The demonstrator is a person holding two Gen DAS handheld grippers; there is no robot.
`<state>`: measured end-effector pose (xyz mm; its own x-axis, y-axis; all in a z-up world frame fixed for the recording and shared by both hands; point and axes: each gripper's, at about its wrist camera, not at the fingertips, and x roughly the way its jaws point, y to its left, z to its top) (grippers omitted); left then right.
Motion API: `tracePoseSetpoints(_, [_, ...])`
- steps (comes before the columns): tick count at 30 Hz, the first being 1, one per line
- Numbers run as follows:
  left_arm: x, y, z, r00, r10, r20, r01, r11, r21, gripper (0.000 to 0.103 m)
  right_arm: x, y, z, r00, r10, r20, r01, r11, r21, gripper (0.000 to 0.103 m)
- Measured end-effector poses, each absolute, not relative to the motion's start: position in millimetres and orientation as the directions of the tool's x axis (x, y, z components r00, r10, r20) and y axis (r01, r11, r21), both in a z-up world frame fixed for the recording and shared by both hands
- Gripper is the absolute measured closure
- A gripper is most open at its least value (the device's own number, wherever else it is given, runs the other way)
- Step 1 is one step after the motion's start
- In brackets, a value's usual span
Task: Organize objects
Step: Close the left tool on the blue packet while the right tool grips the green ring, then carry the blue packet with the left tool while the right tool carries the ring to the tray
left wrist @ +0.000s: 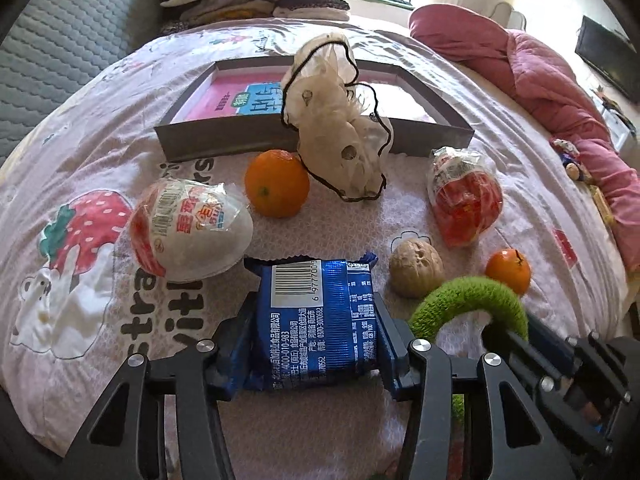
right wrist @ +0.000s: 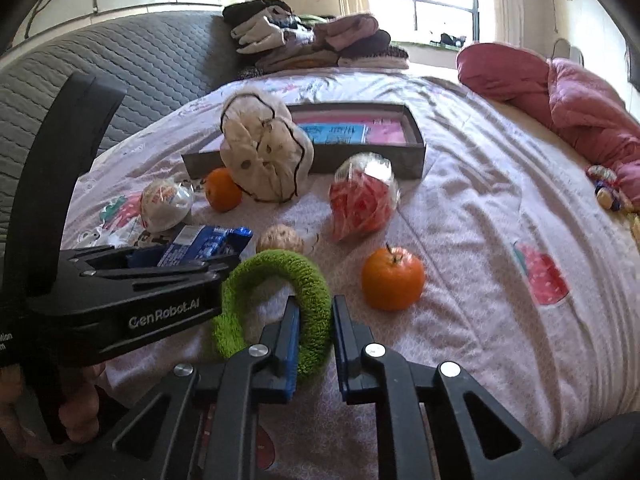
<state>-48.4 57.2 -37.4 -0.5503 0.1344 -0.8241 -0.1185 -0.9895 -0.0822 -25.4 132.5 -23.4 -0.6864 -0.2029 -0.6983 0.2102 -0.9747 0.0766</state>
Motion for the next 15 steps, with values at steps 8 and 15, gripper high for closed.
tracePoseSetpoints(8, [-27.7,48.6,-14.9,-0.591,0.135,-0.795,-0.127,-0.989,-0.073,0.05,-24.6,133.9,-4.3,-0.726,-0.165,-0.667,0.189,-0.981,0.037,0.088])
tracePoseSetpoints(15, [-18.6,46.3,8.3,-0.637,0.132,-0.759,-0.13,-0.989,-0.062,0.05,-25.0,137.2,13.2,-0.758,-0.13,-0.639,0.163,-0.987,0.007,0.088])
